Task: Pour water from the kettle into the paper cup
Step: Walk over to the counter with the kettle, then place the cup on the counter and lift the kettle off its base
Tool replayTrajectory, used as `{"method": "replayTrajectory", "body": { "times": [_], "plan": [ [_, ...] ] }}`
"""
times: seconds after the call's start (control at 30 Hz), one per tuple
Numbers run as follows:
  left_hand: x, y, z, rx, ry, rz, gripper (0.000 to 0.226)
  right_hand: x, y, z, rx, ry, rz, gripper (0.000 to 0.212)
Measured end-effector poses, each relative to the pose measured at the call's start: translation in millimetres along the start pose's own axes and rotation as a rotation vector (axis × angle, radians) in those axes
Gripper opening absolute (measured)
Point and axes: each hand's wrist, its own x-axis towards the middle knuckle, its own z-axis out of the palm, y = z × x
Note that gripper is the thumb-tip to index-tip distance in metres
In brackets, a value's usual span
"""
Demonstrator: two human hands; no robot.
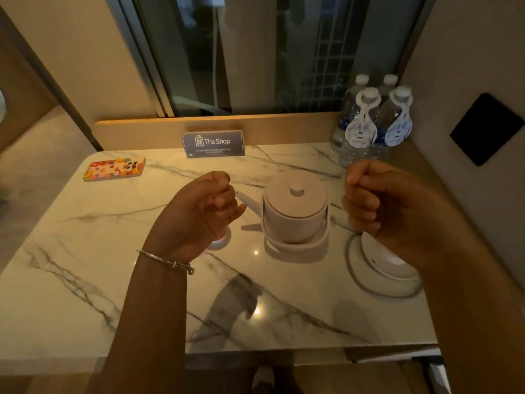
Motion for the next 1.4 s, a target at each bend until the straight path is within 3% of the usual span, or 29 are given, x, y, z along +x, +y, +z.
{"method": "replayTrajectory", "body": {
  "times": [0.13, 0.4, 0.47, 0.53, 0.6, 0.7, 0.77, 0.9, 1.1, 1.27, 1.4],
  "plan": [
    [20.3, 0.7, -22.8, 0.034, 0.072, 0.034, 0.009, 11.9, 1.2, 2.4, -0.085, -0.063, -0.018, 0.016],
    [57.3, -21.4, -78.1, 0.328, 0.369, 0.329, 0.02, 23.8, 26.0, -13.2, -0.319, -0.042, 0.039, 0.019],
    [58.4, -33.0, -97.3, 0.388, 0.433, 0.341, 0.029, 25.0, 50.0, -22.5, -0.342, 0.152, 0.003, 0.012],
    [59.0, -46.4, -114.7, 0.551, 0.518, 0.295, 0.039, 26.4, 77.7, -34.0, -0.338, 0.523, -0.075, 0.016],
    [59.7, -61.3, -128.0, 0.746, 0.529, 0.162, 0.062, 28.0, 103.4, -42.6, -0.552, 0.786, -0.123, 0.022],
    [60.3, -82.9, -138.7, 0.944, 0.404, -0.016, 0.108, 29.1, 137.1, -49.2, -0.911, 0.719, -0.078, 0.033],
    [60.8, -92.6, -141.2, 1.019, 0.37, -0.054, 0.117, 33.2, 156.4, -55.5, -0.863, 0.71, 0.01, 0.042],
    [65.2, -100.7, -145.9, 1.043, 0.389, -0.046, 0.113, 47.2, 174.2, -63.0, -0.474, 0.723, 0.231, 0.038],
    [69.6, -112.4, -146.7, 0.935, 0.439, 0.02, 0.11, 44.5, 177.7, -67.1, -0.331, 0.703, 0.422, 0.042],
    [75.3, -121.4, -144.1, 0.908, 0.454, 0.068, 0.107, 33.8, 164.1, -58.4, -0.301, 0.677, 0.384, 0.038],
    [78.9, -125.6, -136.4, 0.897, 0.455, 0.091, 0.093, 22.3, 130.5, -57.7, -0.147, 0.509, 0.24, 0.052]
  ]
}}
